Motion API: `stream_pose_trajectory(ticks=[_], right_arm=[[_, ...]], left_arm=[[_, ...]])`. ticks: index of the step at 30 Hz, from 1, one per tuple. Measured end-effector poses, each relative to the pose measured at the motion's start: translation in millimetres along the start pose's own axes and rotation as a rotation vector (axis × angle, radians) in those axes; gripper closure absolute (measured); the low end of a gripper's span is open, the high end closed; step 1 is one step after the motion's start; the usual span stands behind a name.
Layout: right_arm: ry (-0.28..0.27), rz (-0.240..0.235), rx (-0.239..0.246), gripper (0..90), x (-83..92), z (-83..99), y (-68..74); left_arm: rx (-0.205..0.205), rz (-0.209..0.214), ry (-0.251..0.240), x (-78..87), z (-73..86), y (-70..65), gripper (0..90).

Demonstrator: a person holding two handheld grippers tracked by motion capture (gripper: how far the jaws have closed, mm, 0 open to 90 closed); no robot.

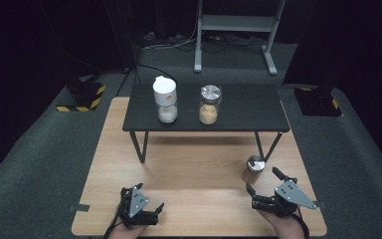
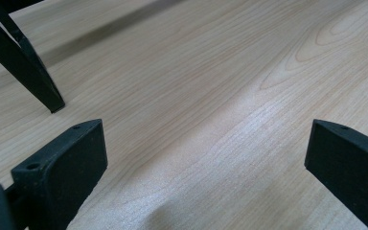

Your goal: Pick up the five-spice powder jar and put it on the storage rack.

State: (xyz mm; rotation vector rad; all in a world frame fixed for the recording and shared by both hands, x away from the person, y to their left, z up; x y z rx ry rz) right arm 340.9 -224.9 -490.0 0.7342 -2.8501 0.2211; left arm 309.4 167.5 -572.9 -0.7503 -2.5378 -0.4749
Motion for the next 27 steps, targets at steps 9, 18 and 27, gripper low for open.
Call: stream_pose_trajectory(ticks=[9, 18, 27], right_arm=[[0.009, 0.017, -0.010, 0.0, -5.8, 5.2, -5.3], [0.016, 0.030, -0.025, 0.0, -14.5, 5.2, -14.7], [0.030, 0.031, -0.026, 0.0, -27.7, 9.9, -18.4]], left_arm=[[0.000, 0.003, 0.000, 0.0, 0.0, 0.0, 1.0], [0.002, 0.005, -0.001, 0.1, 0.0, 0.1, 1.0], [0.005, 0.011, -0.005, 0.5, 0.0, 0.4, 1.0]])
Point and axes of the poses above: each handheld gripper's, and its own axes: x roughly backward along the jaws, z roughly out of its underside, y roughly to its left, the point moved 5 cm from there along -x, roughly forward along the jaws, and after that the axes turned 1 degree about -x, right-handed, at the moved point
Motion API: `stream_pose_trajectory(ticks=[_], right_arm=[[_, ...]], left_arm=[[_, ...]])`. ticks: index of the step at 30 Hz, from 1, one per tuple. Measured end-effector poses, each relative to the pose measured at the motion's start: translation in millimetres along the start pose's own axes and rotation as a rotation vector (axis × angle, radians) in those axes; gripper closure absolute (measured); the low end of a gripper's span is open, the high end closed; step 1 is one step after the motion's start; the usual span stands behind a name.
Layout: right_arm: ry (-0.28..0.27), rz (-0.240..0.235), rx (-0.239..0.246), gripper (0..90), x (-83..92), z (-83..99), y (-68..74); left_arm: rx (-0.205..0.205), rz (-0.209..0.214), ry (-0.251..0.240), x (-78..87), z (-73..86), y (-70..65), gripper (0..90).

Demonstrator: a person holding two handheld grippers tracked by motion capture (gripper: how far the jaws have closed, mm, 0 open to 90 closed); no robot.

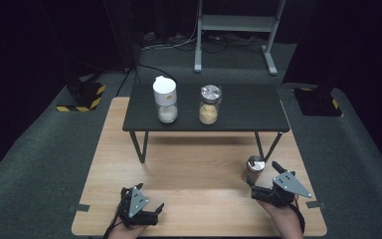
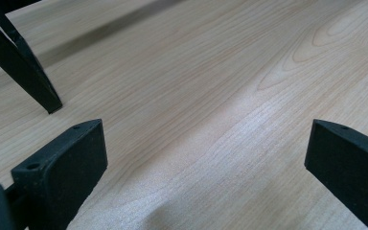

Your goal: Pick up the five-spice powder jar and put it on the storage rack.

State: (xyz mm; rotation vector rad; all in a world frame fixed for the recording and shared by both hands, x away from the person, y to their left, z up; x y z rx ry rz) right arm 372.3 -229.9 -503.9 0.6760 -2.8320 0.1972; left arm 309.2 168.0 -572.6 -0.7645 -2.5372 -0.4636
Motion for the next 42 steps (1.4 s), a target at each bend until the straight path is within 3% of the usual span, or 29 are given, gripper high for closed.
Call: stream_pose_trajectory(ticks=[23, 34, 42], right_arm=[[0.024, 0.012, -0.017, 0.5, -21.8, 12.0, -8.5], [0.018, -0.010, -0.059, 14.6, -27.2, 18.0, -13.3], [0.011, -0.038, -0.058, 26.5, -29.0, 19.5, -11.6]], left_arm=[[0.002, -0.002, -0.004, 0.4, 0.0, 0.1, 1.0], [0.004, -0.001, -0.004, 0.5, 0.0, 0.4, 1.0], [0.007, -0.002, -0.005, 0.5, 0.0, 0.6, 1.0]])
Point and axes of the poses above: each handheld gripper's, and its own axes: x roughly backward along the jaws, z roughly out of its underside, y roughly to its left, the point moved 5 cm from there along -x, roughly forward along the jaws, and after that the axes turned 1 degree about -x, right-handed, at the moved point
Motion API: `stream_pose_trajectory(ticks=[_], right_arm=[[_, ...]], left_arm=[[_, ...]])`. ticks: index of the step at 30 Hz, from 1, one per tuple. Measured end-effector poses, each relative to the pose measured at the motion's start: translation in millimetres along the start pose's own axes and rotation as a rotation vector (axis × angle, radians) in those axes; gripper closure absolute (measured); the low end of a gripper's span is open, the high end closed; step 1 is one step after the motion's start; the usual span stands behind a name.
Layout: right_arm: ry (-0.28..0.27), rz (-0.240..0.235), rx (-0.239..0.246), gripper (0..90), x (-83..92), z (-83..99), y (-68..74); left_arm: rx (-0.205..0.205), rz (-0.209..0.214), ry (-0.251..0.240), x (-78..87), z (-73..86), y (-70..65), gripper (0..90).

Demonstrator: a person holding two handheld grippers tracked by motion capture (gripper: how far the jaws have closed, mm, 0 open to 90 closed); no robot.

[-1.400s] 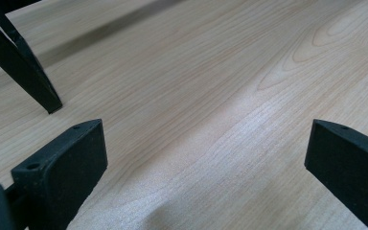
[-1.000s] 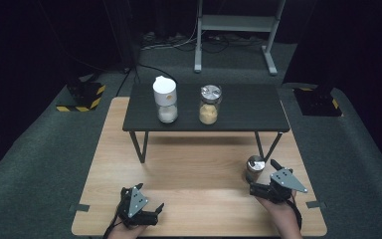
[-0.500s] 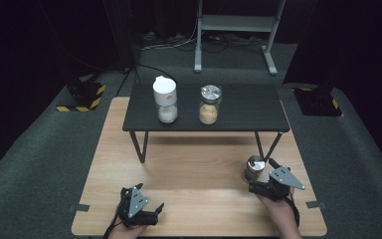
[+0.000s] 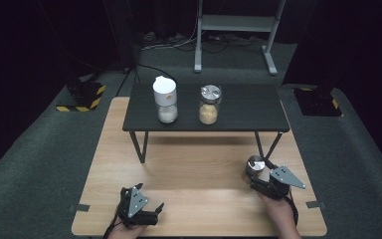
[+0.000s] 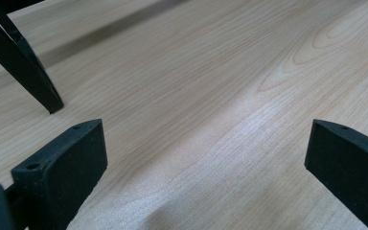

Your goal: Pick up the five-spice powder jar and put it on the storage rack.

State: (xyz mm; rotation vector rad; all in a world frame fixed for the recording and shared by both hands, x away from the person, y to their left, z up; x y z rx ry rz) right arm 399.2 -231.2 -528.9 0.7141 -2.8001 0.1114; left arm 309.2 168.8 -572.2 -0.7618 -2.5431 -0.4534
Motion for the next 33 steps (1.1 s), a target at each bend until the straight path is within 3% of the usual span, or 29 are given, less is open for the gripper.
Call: stream_pose_trajectory(ticks=[5, 33], right_arm=[[-0.012, 0.003, -0.010, 32.6, -0.2, 1.1, -1.4], [-0.059, 0.012, -0.010, 34.2, 4.4, -4.7, -1.6]], left_arm=[[0.000, 0.000, -0.001, 0.1, 0.0, 0.0, 1.0], [0.009, 0.005, -0.003, 0.2, 0.1, 0.9, 1.0]])
Point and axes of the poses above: each handheld gripper's, and its own axes: x roughly backward along the jaws, z roughly out of its underside, y roughly to its left, the point moved 5 cm from there along -x, roughly forward along the jaws, and after that the axes turned 1 degree about -x, right-handed, at the moved point
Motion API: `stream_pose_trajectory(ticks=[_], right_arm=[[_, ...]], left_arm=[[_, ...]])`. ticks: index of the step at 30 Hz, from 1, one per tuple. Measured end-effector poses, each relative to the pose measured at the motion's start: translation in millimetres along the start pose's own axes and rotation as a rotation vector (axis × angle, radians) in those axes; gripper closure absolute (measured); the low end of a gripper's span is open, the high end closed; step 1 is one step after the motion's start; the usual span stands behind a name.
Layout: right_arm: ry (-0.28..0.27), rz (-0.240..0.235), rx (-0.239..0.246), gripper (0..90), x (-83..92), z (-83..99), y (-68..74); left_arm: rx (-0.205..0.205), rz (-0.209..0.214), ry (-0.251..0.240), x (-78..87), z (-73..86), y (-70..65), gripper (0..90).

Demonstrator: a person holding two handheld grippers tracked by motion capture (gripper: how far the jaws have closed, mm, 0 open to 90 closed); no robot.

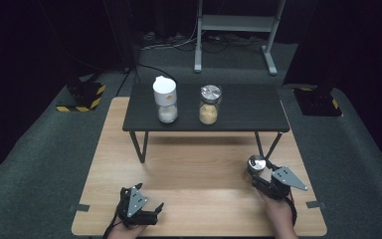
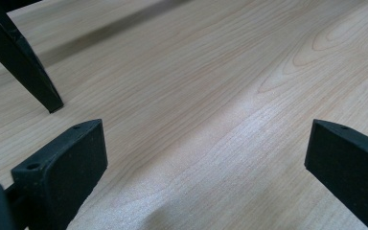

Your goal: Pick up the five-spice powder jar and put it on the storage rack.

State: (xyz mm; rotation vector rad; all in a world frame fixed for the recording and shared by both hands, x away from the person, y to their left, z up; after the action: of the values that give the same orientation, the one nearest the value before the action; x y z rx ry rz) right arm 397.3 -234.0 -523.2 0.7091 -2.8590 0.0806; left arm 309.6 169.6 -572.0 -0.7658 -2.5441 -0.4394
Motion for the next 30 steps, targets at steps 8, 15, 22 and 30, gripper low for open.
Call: stream_pose_trajectory(ticks=[8, 15, 22, 30], right_arm=[[-0.028, -0.006, 0.012, 34.3, 8.5, -12.9, 4.0], [-0.059, -0.009, 0.015, 34.1, 17.6, -25.5, 7.9], [-0.084, -0.021, 0.018, 34.2, 24.5, -36.8, 14.1], [-0.105, -0.030, 0.023, 34.2, 29.4, -48.2, 20.8]], left_arm=[[-0.002, -0.002, -0.001, 0.0, 0.0, -0.3, 1.0], [-0.002, -0.001, 0.000, 0.0, 0.0, -0.3, 1.0], [-0.002, -0.001, -0.001, 0.0, 0.0, -0.3, 1.0], [0.000, 0.000, -0.001, 0.1, 0.0, 0.0, 1.0]])
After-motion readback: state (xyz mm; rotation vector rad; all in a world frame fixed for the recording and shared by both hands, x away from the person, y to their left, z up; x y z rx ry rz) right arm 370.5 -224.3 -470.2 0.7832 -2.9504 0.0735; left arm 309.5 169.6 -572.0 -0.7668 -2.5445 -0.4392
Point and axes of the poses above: each handheld gripper's, and its own axes: x roughly backward along the jaws, z roughly out of its underside, y roughly to its left, the point moved 5 cm from there along -x, roughly forward along the jaws, and after that the axes turned 1 degree about -x, right-handed, at the moved point
